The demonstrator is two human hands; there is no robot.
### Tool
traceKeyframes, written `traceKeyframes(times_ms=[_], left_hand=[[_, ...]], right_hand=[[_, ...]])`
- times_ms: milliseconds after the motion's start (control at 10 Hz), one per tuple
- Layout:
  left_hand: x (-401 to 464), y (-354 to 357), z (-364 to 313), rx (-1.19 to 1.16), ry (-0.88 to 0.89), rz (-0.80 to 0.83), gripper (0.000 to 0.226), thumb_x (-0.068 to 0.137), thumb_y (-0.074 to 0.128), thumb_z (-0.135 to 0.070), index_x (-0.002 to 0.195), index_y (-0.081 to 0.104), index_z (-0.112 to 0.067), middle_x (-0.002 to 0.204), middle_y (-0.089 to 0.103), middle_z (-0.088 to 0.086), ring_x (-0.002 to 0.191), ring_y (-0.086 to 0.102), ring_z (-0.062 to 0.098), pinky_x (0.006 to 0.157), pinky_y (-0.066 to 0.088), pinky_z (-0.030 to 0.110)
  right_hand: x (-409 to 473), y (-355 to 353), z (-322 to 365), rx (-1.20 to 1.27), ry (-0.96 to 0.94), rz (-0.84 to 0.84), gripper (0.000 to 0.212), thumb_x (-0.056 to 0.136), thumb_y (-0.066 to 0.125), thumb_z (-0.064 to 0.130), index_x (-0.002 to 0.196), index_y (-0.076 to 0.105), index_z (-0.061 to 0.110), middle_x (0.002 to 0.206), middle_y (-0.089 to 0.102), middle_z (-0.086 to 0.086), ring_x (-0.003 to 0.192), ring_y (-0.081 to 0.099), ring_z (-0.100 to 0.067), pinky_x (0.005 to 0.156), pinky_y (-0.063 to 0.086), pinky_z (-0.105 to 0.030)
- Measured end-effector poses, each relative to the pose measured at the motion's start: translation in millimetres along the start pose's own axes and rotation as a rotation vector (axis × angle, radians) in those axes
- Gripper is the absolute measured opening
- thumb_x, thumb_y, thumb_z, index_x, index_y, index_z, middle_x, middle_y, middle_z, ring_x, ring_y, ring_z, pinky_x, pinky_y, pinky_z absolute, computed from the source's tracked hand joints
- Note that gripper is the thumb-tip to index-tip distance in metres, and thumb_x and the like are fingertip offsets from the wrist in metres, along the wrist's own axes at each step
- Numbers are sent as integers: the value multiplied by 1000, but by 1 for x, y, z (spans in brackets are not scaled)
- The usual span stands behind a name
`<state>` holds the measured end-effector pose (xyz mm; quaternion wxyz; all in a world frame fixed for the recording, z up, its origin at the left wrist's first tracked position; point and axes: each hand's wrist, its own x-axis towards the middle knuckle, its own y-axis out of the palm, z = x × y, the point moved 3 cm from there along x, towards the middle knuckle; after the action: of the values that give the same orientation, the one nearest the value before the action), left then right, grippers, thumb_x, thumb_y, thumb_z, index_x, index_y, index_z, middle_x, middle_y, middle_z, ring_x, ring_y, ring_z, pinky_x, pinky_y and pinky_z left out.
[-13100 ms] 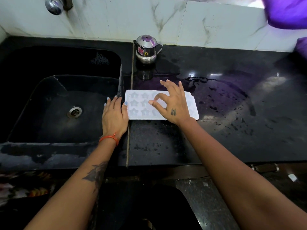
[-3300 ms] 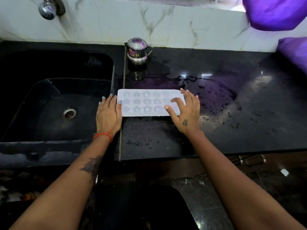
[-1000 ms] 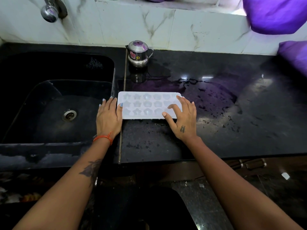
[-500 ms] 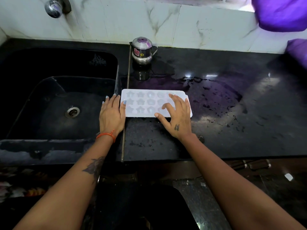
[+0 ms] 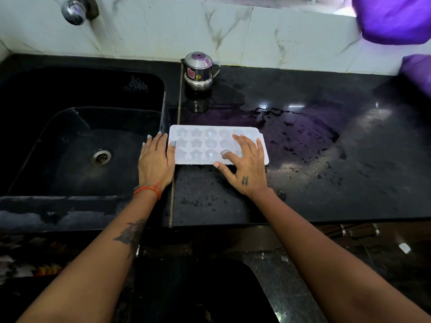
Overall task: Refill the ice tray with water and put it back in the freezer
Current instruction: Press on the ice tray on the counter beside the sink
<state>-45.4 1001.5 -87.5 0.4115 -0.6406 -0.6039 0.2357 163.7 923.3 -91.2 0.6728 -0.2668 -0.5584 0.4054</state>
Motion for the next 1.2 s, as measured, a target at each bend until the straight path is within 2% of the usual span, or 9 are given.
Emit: traceKeyframes(times_ms=[300, 600, 900, 1200], left_hand=[[-1, -1, 0, 0, 0, -5, 49, 102, 29, -35, 140, 40, -6, 149, 37, 12, 143, 23, 29, 119, 13, 39], [-1, 0, 0, 4, -3, -5, 48, 102, 30, -34, 140, 40, -6, 149, 38, 13, 143, 24, 30, 118, 13, 39], [-1, 1, 0, 9, -11, 0, 49, 102, 29, -34, 141, 39, -6, 149, 37, 12, 143, 23, 29, 119, 12, 38], [-1, 0, -1, 5, -13, 1, 49, 102, 29, -34, 141, 39, -7, 150, 37, 12, 143, 23, 29, 119, 13, 39]], right_hand=[[1, -2, -2, -43, 17, -67, 39, 84, 55, 57, 78, 68, 21, 126, 59, -15, 124, 49, -35, 110, 22, -61], [1, 0, -3, -37, 32, -40, 39, 83, 55, 58, 87, 72, 23, 129, 56, -15, 126, 47, -34, 111, 21, -59], [0, -1, -1, 29, -3, -34, 39, 84, 55, 57, 84, 70, 21, 129, 57, -15, 126, 47, -34, 110, 23, -60], [0, -6, -2, 47, 61, -65, 41, 85, 53, 57, 81, 66, 18, 131, 55, -13, 128, 45, -32, 113, 18, -57]])
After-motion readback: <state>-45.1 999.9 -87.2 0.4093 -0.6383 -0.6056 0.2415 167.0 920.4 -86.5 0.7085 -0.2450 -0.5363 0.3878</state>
